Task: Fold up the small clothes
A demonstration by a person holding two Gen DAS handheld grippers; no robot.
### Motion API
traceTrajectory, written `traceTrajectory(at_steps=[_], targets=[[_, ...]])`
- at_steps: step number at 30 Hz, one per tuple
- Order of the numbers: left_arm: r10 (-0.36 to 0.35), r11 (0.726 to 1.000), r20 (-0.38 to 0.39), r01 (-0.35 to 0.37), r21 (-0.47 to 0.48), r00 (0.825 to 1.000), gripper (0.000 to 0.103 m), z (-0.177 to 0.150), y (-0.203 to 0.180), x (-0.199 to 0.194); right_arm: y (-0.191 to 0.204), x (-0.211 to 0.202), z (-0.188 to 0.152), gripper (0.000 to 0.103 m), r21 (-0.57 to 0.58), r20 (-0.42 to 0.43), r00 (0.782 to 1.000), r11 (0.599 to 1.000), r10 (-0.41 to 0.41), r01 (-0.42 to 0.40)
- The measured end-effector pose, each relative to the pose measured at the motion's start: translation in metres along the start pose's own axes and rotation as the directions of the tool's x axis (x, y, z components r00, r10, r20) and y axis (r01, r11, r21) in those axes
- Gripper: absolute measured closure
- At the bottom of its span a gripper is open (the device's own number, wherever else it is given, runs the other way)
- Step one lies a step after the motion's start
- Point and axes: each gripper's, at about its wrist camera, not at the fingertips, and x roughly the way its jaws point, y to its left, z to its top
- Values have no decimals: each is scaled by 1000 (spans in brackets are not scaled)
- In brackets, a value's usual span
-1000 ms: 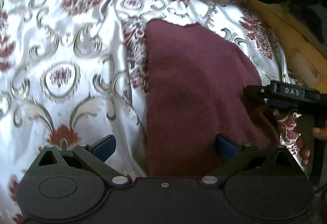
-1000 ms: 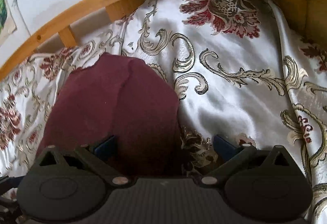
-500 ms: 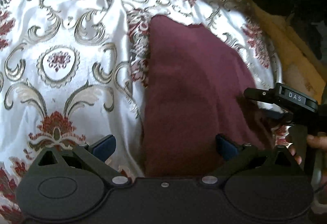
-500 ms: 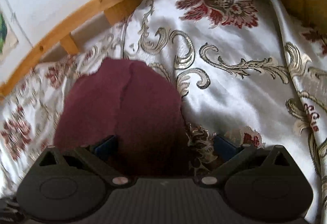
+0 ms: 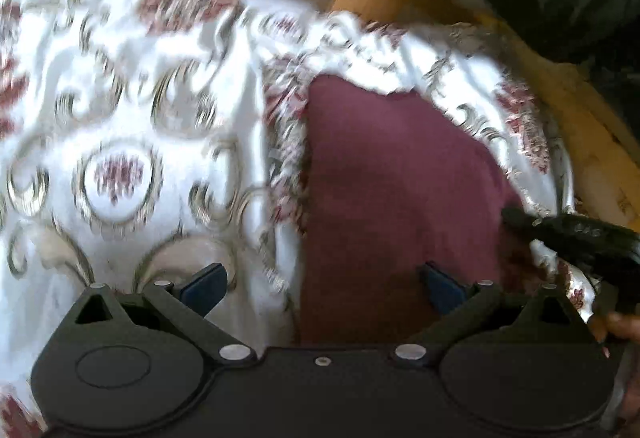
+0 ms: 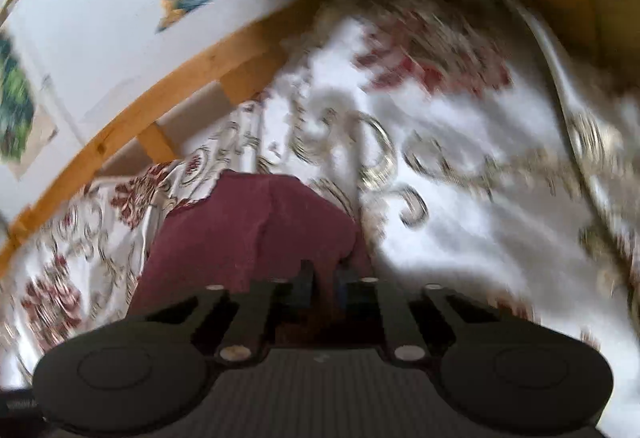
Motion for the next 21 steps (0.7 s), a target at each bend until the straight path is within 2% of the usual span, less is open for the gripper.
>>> traceTrajectory(at_steps=[2,4,6,8,11,13,16,20,21], targets=[[-30,995,-6,30,-90,1000,1,-6,14,3,19,-6,0,93,-147,42,999,989,-13,19],[-56,988,-4,55,-145,998,1,-11,24,4,40,-13,-5,93,-297,86,996,954,-6,31],[-60,989,9,61,-137,998,1,-14,25,4,57,-16,-11,93,-402,103,995,915,17,26],[-52,991,16,53,-122,999,1,-16,22,3,64,-17,-15,93,-425,97,995,905,32,13],[-45,992,22,47,-115,999,1,-16,20,3,59,-14,-11,93,-390,91,996,919,-16,50],[-41,994,24,44,-105,999,1,-16,18,3,43,-10,-5,93,-311,77,996,948,-52,74],[-41,995,29,44,-90,999,1,-17,18,5,16,-1,3,93,-155,25,999,987,-48,51],[-44,997,38,47,-68,998,1,-20,18,4,-2,12,3,91,-72,-39,997,996,-61,58],[-45,997,40,47,-66,998,1,-20,18,4,-2,12,2,86,-60,-46,997,996,-66,63]])
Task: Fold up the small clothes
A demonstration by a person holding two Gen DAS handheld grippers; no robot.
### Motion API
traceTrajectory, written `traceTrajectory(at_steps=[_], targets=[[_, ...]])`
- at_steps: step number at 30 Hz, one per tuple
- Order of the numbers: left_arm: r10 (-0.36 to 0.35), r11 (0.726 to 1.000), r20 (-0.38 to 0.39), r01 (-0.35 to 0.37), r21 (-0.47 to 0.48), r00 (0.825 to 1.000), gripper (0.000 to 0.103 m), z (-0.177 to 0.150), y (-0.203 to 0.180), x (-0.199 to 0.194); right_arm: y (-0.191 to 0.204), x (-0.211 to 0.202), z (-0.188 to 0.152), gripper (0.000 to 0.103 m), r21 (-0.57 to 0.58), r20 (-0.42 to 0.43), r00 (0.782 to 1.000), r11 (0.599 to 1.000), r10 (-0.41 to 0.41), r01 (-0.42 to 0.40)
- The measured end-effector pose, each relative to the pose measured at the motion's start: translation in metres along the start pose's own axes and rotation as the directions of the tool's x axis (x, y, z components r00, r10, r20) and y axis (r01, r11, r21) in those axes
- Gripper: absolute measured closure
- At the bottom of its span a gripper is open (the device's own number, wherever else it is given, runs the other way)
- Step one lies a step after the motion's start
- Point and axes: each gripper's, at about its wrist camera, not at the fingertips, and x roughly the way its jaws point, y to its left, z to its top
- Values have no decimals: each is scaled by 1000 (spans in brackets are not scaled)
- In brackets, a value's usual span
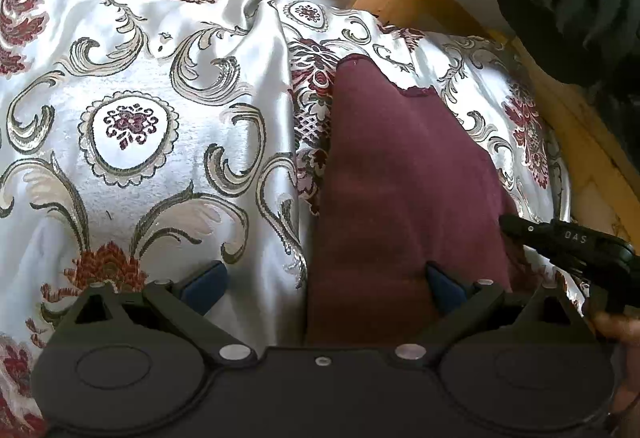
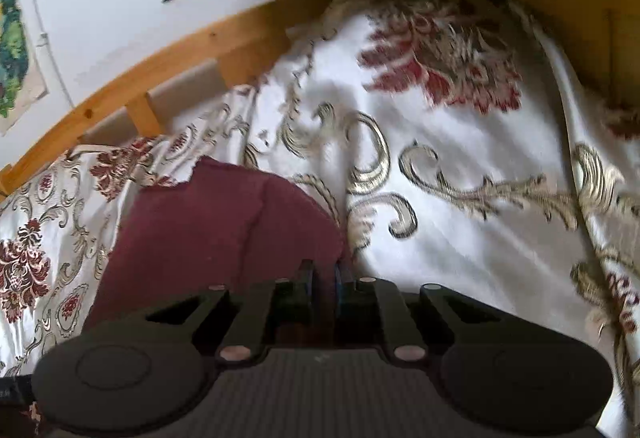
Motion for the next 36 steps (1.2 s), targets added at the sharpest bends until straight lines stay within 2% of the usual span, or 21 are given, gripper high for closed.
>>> traceTrajectory(at_steps=[2,4,7,10,18,27,33,36], targets=[[-4,1000,7,4,4,1000,1,-1,1,-1,-2,-3,-1,73,30,-5,1000,1000,6,-6],[-7,1000,16,7,11,1000,1,-4,1,-1,-7,-3,0,46,73,-16,999,997,33,-32],[-8,1000,21,7,15,1000,1,-5,1,-1,-15,-2,-1,30,177,-52,993,980,105,-94],[-8,1000,19,8,16,1000,1,-4,2,-1,-19,7,-5,22,246,-112,979,959,168,-137],[-9,1000,22,8,16,1000,1,-4,1,0,-9,13,-9,20,196,-133,982,975,135,-107],[-9,1000,22,9,17,1000,1,-4,2,0,2,16,-9,13,117,-163,978,987,128,-109],[-9,1000,23,9,17,1000,1,-5,2,0,4,16,-9,13,97,-166,979,990,121,-106],[-12,1000,13,12,12,1000,1,-2,2,0,4,15,-10,17,82,-163,980,992,112,-99]])
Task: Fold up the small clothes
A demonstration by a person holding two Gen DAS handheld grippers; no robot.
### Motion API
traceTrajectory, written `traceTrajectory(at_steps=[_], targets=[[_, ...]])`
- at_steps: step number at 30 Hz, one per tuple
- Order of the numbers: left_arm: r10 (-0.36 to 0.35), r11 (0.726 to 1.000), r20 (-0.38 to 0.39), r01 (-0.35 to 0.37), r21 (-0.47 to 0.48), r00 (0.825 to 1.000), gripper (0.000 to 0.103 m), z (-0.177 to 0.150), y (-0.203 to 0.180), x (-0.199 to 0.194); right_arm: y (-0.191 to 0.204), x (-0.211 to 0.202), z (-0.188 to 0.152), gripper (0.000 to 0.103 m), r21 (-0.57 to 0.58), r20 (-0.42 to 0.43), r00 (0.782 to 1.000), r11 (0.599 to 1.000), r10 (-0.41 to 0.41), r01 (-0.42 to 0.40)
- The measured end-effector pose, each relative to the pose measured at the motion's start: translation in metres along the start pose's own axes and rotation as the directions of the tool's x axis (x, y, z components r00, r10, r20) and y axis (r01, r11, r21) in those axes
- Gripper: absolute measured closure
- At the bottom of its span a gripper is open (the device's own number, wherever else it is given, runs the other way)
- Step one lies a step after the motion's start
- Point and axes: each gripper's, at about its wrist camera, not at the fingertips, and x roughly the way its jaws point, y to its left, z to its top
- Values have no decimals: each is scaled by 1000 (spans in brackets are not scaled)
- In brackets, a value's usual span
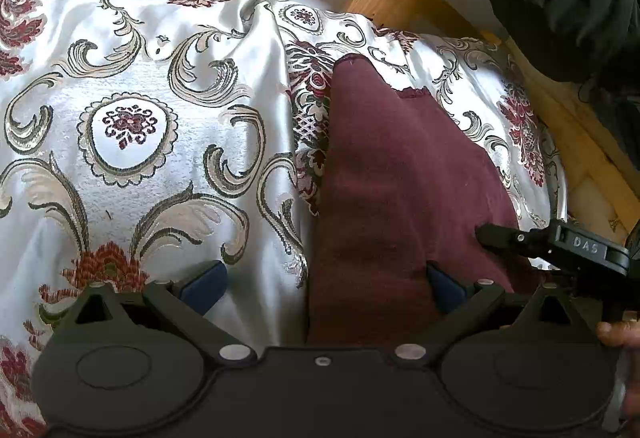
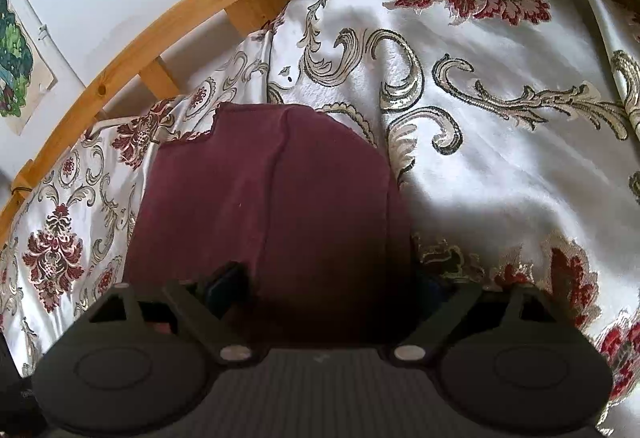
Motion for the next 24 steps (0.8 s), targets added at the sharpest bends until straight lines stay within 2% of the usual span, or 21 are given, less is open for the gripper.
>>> traceTrajectory(at_steps=[2,4,6,8,10,13,16,19,22,24], targets=[[-4,1000,-17,4,-13,1000,1,5,-1,-2,2,0,0,23,-28,6,1000,1000,-12,13],[-27,1000,26,28,-2,999,1,9,-4,-12,2,-1,0,33,-39,14,1000,999,-10,11],[-76,996,89,71,55,993,1,11,-10,-23,2,-4,0,38,-30,31,1000,1000,0,1],[-127,985,119,112,128,985,1,13,-19,-29,1,-5,1,45,-27,44,999,1000,10,-9],[-155,974,109,133,183,982,1,14,-29,-29,0,-5,2,52,-23,56,998,1000,22,-21],[-157,967,66,140,213,985,1,16,-38,-19,-5,-4,5,57,3,70,997,999,42,-42],[-83,984,14,80,160,996,3,20,-36,-3,-11,-1,5,57,52,74,996,997,52,-55],[-54,997,-20,55,58,998,6,29,-22,9,-12,1,5,57,69,69,996,996,53,-58],[-81,996,-46,78,-52,996,14,34,-2,18,-11,3,4,54,66,66,997,996,47,-52],[-117,990,-48,113,-87,992,20,34,4,21,-11,4,4,52,71,64,997,996,46,-51]])
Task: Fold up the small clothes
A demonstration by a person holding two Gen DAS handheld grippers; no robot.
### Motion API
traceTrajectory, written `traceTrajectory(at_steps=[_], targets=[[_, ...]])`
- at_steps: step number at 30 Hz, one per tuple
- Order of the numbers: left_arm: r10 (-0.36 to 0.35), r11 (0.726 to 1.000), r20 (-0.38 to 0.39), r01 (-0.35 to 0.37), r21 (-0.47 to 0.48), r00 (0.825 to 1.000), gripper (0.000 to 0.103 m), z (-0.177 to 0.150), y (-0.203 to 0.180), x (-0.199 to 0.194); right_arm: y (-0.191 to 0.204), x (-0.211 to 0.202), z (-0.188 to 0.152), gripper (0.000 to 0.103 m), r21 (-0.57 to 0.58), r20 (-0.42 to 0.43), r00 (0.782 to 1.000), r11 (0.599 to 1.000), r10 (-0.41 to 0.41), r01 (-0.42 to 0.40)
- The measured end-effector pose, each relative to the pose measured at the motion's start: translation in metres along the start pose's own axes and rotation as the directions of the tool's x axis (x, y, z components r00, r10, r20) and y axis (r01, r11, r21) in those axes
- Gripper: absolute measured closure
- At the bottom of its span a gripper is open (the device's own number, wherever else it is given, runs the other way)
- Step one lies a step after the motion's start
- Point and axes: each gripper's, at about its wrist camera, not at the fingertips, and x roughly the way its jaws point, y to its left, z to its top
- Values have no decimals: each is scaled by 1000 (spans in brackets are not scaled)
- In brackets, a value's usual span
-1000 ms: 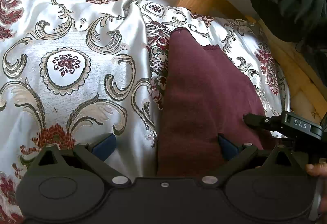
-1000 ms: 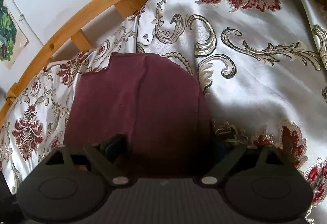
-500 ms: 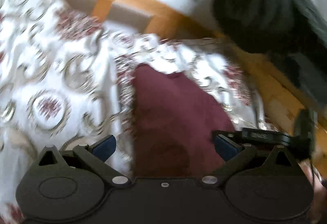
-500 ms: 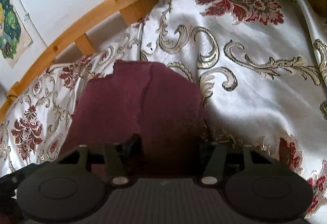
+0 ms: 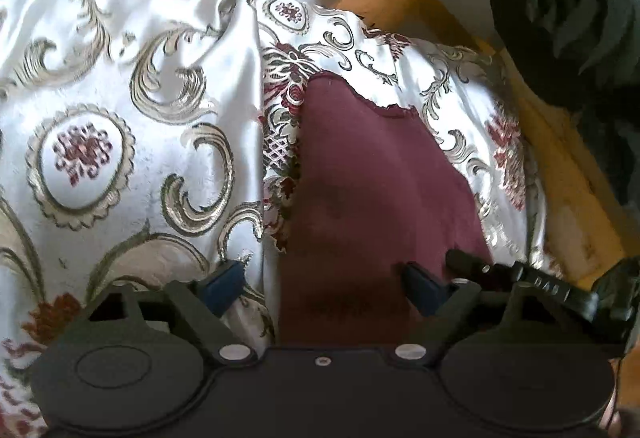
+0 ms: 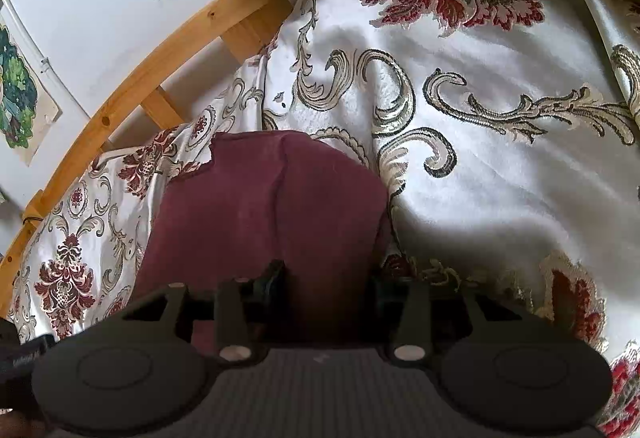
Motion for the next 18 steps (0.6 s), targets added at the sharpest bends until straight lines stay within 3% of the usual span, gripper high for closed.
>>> traceTrajectory(at_steps=[2,8,11,15,18], targets=[[-38,999,5,38,-2,999,28,1,1,0,-1,1,0,51,9,0,1000,1000,3,-3],[-89,988,61,80,130,994,28,3,-18,-6,-2,1,-1,51,10,1,1000,1000,4,-4],[-76,981,52,65,181,996,25,2,-23,-6,-2,1,-1,51,10,2,1000,1000,3,-3],[-15,995,-23,17,98,1000,26,1,-12,7,-1,2,-1,50,8,0,1000,1000,2,-2],[-37,999,-35,38,16,999,25,1,2,10,0,2,-2,48,6,3,1000,1000,1,-1]])
